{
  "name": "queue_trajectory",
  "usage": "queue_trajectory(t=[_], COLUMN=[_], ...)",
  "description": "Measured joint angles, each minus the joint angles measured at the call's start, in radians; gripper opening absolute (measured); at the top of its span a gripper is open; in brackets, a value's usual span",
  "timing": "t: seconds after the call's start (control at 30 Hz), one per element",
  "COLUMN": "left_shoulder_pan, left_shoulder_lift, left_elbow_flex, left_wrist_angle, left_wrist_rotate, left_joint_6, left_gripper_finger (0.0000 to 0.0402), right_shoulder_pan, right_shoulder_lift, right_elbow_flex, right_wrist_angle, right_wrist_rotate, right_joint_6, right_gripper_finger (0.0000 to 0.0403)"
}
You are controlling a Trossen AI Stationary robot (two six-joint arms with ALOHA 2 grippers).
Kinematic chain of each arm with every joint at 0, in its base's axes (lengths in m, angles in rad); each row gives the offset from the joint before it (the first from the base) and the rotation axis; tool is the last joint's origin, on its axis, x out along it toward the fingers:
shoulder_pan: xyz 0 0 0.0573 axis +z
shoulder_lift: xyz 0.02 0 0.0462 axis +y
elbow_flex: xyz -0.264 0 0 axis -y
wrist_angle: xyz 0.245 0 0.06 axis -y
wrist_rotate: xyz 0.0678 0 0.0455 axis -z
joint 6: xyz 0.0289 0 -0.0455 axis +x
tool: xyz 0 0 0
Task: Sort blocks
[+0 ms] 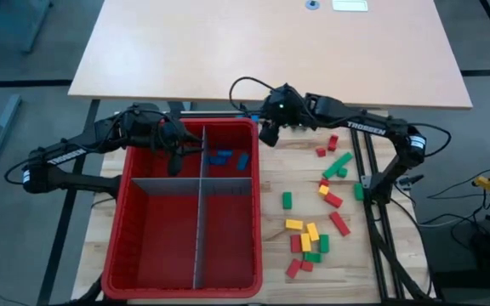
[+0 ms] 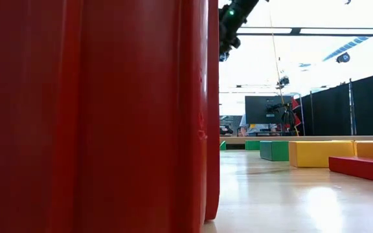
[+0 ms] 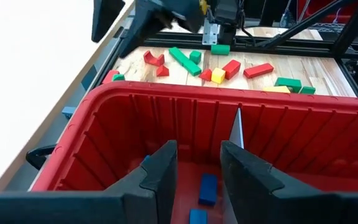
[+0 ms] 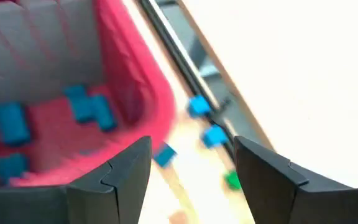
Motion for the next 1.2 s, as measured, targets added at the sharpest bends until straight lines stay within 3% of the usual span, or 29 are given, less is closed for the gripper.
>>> queue_trajectory(t=[0.27,0.6,0.9,1.2], left_shoulder_pan=[0.000,0.000,0.000,0.000], left_shoulder_lift=[0.000,0.000,0.000,0.002], left_elbow_flex=[0.000,0.000,0.000,0.000], left_wrist_angle=[-0.005,-0.003,-0.002,0.002], left_wrist_rotate=[0.000,0.000,0.000,0.000], left_joint_6=[-0.002,-0.009,-0.009,-0.021], left_gripper_finger=[0.0113,0.0106,0.0109,0.0104], right_shoulder_pan=[-0.057,-0.147,-0.303,-0.487], right_shoulder_lift=[-0.011,-0.094,-0.192,-0.088], right_elbow_flex=[-0.112,-0.383,-0.628,-0.680], right_wrist_angle=[-0.015,0.209,0.536,0.762], right_wrist_rotate=[0.022,0.010,-0.138,-0.483], right_joint_6=[-0.054,-0.080,-0.094,0.019], right_gripper_finger=[0.0199,0.0200,0.0195,0.0184])
